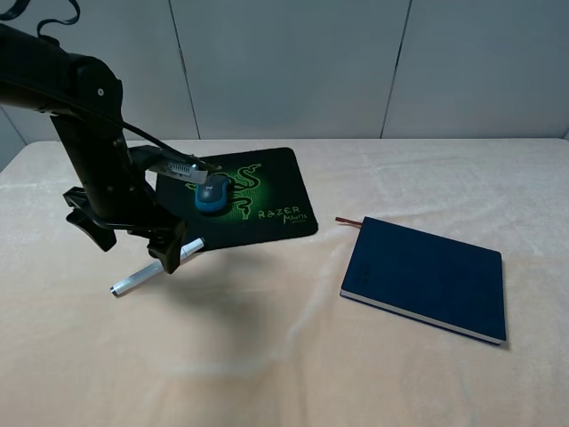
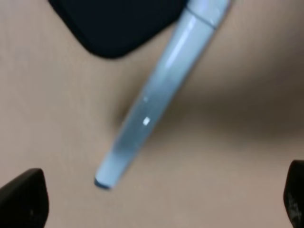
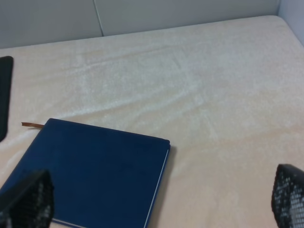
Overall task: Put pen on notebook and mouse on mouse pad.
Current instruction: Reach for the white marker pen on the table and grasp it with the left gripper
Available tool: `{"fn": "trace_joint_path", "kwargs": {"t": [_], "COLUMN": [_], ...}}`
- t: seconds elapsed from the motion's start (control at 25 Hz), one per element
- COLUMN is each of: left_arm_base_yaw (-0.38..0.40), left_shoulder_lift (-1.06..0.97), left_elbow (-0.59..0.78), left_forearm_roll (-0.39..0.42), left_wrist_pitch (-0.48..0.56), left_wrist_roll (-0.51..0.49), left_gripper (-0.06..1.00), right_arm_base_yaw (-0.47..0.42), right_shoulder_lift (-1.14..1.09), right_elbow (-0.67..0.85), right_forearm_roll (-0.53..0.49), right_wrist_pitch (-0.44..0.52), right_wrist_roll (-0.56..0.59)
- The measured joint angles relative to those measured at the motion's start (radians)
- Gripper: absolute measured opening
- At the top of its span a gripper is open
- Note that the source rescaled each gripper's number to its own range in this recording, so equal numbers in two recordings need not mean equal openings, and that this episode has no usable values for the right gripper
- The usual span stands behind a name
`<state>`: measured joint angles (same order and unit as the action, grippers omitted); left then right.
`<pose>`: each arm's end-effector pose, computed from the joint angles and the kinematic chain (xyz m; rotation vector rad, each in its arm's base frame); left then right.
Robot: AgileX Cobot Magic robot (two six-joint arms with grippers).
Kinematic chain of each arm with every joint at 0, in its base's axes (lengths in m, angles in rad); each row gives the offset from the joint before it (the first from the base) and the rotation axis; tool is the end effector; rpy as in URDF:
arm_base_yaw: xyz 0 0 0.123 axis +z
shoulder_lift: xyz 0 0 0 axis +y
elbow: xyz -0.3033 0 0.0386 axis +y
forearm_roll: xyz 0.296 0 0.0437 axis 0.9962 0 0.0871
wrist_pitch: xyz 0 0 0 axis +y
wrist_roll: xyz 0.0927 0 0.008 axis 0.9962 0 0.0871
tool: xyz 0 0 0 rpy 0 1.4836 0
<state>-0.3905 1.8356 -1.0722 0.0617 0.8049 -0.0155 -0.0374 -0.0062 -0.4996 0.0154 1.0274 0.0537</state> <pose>0.3428 -0.1366 0.1400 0.6283 2.9786 0.0416 0.0186 0.0005 0.3021 0.0909 2.0032 0.0287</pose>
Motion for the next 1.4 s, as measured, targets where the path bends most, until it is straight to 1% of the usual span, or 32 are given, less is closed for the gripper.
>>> {"fn": "trace_joint_path", "kwargs": {"t": [0.28, 0.64, 0.8, 1.0, 1.08, 1.16, 1.4], "left_arm_base_yaw": [0.0, 0.0, 0.0, 0.0, 0.0, 0.0, 0.0], "left_shoulder_lift": [0.083, 0.097, 0.117, 0.132, 0.132, 0.132, 0.132], "left_elbow": [-0.004, -0.01, -0.011, -0.011, -0.011, -0.011, -0.011], "left_forearm_roll": [0.008, 0.009, 0.015, 0.016, 0.017, 0.017, 0.018], "left_wrist_pitch": [-0.041, -0.115, -0.118, -0.13, -0.134, -0.138, -0.154], "left_wrist_roll": [0.0, -0.012, -0.038, -0.046, -0.046, -0.046, -0.046], "left_gripper": [0.98, 0.98, 0.98, 0.97, 0.94, 0.89, 0.62], "right_arm_base_yaw": [0.0, 0.0, 0.0, 0.0, 0.0, 0.0, 0.0], "right_shoulder_lift": [0.0, 0.0, 0.0, 0.0, 0.0, 0.0, 0.0], "right_elbow": [0.0, 0.0, 0.0, 0.0, 0.0, 0.0, 0.0], "right_forearm_roll": [0.0, 0.0, 0.0, 0.001, 0.001, 0.001, 0.001], "right_wrist_pitch": [0.0, 0.0, 0.0, 0.0, 0.0, 0.0, 0.0], "right_wrist_roll": [0.0, 0.0, 0.0, 0.0, 0.0, 0.0, 0.0]}}
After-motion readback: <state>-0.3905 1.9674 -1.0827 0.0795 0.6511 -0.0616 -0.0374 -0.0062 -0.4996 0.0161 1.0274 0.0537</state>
